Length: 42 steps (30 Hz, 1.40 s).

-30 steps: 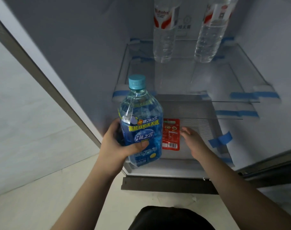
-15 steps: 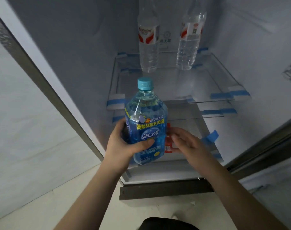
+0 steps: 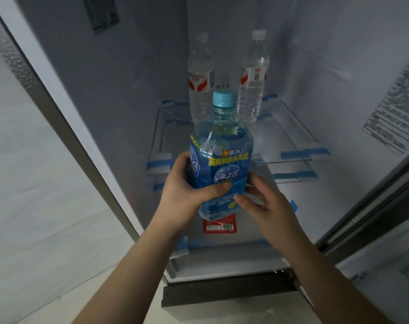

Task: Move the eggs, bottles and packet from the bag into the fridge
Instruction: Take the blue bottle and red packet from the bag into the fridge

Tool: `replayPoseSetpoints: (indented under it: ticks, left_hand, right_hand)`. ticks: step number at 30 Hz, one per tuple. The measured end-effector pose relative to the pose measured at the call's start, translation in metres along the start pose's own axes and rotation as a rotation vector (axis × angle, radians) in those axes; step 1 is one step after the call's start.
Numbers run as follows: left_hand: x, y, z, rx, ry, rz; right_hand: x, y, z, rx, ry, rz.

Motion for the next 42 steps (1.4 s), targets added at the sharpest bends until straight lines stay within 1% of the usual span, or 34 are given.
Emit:
replayPoseSetpoints:
  ticks: [8,15,18,27,37,42]
  left_hand:
    - [-0.035,0.036,-0.010,-0.110,0.017,-0.082]
    - [-0.063,0.050,-0.013,-0.239,0.024,-0.099]
    - [-0.073,0.048,-0.012,-0.265,0.030,-0.103]
    - [-0.115,0.036,-0.013,-0.229,0.070,-0.075]
    - [-0.153,0.015,-0.011,-0.237,0.172,-0.025]
    - [-0.157,0.018,-0.018,-0.302,0.185,-0.086]
  right_hand:
    - [-0.034,-0.021,0.018,0.005,0.046,0.105]
    - [-0.066,-0.017,0.026,0.014,0.060,0.130]
    - [-0.080,-0.014,0.029,0.047,0.072,0.137]
    - [-0.127,-0.009,0.035,0.119,0.068,0.156]
    - [-0.163,0.001,0.047,0.126,0.109,0.146]
    - [-0.172,0.006,0.054,0.132,0.137,0.140]
Point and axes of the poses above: each hand's wrist, its own x-axis away from the middle knuckle, its own z-axis out of the back of the hand, y = z × x, the point moved 7 cm from there along -x, towards the middle knuckle, and after that the axes turned 10 degrees about -x, right-handed, at the moved point
